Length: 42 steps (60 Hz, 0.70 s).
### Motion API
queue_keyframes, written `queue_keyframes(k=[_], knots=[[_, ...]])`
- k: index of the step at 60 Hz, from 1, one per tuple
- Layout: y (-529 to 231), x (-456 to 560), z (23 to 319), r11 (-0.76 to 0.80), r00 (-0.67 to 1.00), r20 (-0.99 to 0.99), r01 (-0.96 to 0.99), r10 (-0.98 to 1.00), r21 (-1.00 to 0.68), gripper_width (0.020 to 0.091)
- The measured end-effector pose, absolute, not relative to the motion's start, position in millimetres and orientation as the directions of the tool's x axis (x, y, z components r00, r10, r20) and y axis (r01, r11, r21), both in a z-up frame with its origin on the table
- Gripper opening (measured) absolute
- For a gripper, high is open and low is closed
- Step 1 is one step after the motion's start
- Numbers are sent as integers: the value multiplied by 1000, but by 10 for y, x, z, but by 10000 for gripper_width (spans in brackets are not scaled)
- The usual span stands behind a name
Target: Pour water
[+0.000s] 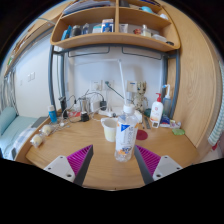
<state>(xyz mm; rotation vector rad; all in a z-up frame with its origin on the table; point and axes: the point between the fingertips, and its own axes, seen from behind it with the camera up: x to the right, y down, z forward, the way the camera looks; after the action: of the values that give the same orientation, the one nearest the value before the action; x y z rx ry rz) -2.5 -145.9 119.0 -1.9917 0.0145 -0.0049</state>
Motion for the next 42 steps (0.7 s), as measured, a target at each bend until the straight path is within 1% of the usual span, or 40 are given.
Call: queue_keyframes(k=[10, 18, 22, 24, 28, 31, 35, 39, 42], knots=[[-974, 195, 1023, -351, 1000, -2, 2, 11, -936, 854], [-643, 261, 997, -289, 1000, -1, 5, 20, -957, 853], [-501, 260, 977, -268, 999, -37, -30, 21, -963, 831], [-438, 259, 983, -252, 998, -54, -48, 20, -967, 810], [-337, 284, 965, -227, 999, -52, -48, 14, -973, 735], [-282, 332, 973, -204, 1000, -20, -19, 7, -979, 650], [-230, 360, 970, -181, 1000, -11, -10, 4, -983, 561], [-198, 348, 984, -158, 1000, -19, -16, 13, -987, 547], [-190, 350, 982, -152, 1000, -21, -18, 16, -988, 516]])
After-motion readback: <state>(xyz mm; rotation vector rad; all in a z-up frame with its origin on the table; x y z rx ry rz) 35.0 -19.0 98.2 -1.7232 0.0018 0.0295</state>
